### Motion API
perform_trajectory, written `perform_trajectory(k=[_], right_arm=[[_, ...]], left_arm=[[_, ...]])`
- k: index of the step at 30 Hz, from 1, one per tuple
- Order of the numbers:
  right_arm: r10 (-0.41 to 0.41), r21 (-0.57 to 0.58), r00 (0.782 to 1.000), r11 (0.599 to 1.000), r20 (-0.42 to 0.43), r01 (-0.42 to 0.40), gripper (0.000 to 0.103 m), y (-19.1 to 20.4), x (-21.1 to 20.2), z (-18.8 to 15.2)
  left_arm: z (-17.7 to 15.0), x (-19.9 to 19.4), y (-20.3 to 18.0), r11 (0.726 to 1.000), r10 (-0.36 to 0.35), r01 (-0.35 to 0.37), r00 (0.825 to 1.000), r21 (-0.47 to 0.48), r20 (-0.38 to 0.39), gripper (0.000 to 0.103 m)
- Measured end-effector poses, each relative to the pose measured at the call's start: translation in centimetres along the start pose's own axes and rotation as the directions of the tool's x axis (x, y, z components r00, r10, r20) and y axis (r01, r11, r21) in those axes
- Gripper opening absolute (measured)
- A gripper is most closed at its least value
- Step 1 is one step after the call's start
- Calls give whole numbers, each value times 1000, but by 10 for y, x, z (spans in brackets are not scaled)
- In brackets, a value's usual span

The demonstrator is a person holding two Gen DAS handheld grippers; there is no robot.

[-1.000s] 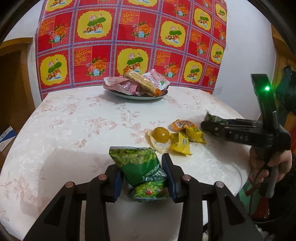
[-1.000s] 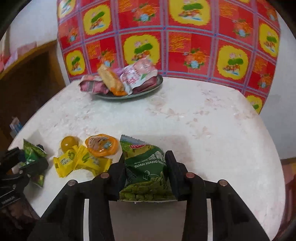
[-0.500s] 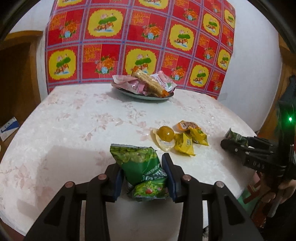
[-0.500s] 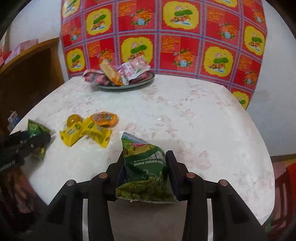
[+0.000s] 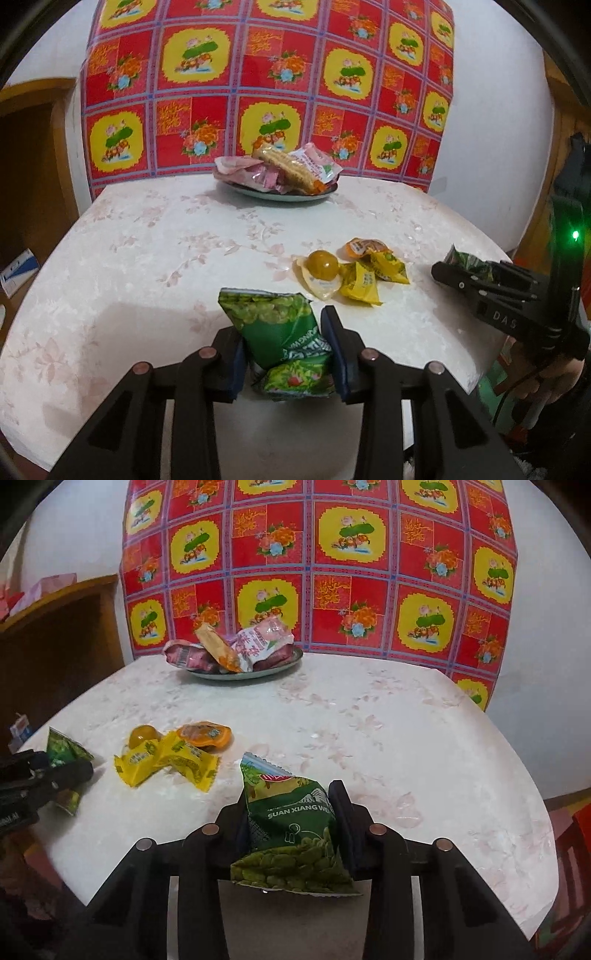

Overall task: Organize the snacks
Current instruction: 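Carry both green snack bags over the plate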

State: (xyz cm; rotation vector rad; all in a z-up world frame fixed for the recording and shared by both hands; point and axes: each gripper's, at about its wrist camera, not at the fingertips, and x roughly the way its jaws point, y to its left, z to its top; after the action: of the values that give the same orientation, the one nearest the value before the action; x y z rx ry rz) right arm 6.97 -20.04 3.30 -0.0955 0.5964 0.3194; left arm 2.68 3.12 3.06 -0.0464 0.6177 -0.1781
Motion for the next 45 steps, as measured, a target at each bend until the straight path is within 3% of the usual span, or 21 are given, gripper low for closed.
perform_trajectory(k=[4, 7, 10, 15, 20, 29, 32, 36, 45], right_arm=[[53, -1, 998, 999, 44, -53, 37, 2, -10, 6], [143, 39, 986, 988, 84, -147, 36, -2, -14, 11], [135, 30, 986, 990, 97, -138, 34, 0, -15, 15], [98, -42, 986, 995, 131, -93, 30, 12, -18, 24], [83, -100, 980, 993, 179, -66, 29, 23, -24, 36], [101, -78, 985, 993, 142, -90, 29, 16, 0, 65], [71, -89, 989, 994, 126, -60, 29, 10, 12, 83], [28, -88, 993, 996, 119, -17, 29, 2, 24, 110], [88, -111, 990, 991, 109, -76, 30, 1, 54, 151]], left_arm=[[6, -6, -4, 1000, 19, -20, 999, 12, 47, 37], [10, -11, -3, 998, 64, -65, 992, 13, 105, 36], [17, -12, 4, 999, 37, -33, 994, -42, 103, 35], [26, -18, 2, 999, 32, -30, 984, -14, 173, 34], [46, -6, 12, 996, 73, -66, 987, -52, 145, 34], [89, 3, 13, 995, 101, -102, 985, -5, 138, 34], [109, 11, 12, 994, 106, -110, 986, 24, 126, 34], [130, 24, 10, 994, 79, -89, 988, 69, 129, 34], [172, 60, 21, 994, 34, -43, 995, 99, 90, 34]])
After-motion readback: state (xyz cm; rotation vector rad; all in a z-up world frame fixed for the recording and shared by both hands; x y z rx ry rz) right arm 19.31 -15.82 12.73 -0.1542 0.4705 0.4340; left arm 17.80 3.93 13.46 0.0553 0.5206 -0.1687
